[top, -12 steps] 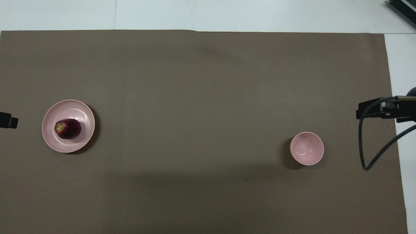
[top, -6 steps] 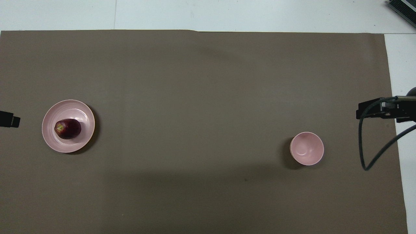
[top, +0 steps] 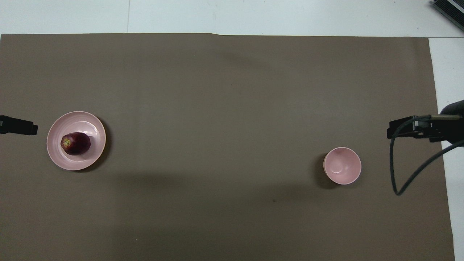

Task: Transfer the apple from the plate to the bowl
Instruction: 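Grasp the red apple on the plate with the left gripper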

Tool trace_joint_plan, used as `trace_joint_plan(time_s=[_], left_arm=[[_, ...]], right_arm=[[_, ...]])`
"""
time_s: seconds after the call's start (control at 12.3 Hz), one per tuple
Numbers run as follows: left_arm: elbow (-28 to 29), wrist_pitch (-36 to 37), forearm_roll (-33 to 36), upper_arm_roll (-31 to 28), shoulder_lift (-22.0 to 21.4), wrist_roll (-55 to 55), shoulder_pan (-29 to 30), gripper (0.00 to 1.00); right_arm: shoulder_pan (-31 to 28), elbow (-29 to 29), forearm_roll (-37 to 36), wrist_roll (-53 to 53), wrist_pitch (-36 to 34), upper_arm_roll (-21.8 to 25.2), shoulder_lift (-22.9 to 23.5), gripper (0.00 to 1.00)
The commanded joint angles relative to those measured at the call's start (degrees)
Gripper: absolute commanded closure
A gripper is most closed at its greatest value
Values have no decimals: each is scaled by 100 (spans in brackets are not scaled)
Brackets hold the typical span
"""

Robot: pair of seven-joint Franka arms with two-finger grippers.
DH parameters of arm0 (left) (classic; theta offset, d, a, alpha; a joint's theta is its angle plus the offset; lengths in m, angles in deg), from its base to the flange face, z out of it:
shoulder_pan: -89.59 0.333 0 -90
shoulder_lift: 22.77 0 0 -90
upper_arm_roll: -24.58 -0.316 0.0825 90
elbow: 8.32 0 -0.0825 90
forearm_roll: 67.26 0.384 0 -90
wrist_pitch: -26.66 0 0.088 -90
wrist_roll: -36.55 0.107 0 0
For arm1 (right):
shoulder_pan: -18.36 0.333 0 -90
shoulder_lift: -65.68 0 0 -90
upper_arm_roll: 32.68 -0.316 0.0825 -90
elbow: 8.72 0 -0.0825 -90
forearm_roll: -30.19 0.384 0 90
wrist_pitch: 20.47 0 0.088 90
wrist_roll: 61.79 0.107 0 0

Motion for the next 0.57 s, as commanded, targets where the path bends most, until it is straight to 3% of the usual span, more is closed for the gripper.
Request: trace_joint_plan(time_s=[0.0,0.16,0.49], left_arm=[[935,-1046,-35,27,-161,178,154,0],[1384,-1558,-35,27,-118,389,234,0],[2272,-2498,-35,27,-100,582,356,0]], right_arm=[[145,-549,185,29,422,-8,-144,0],[312,-900,194,144,871,-8,-126,0],[673,-1024,194,565,1240,-8,330,0]])
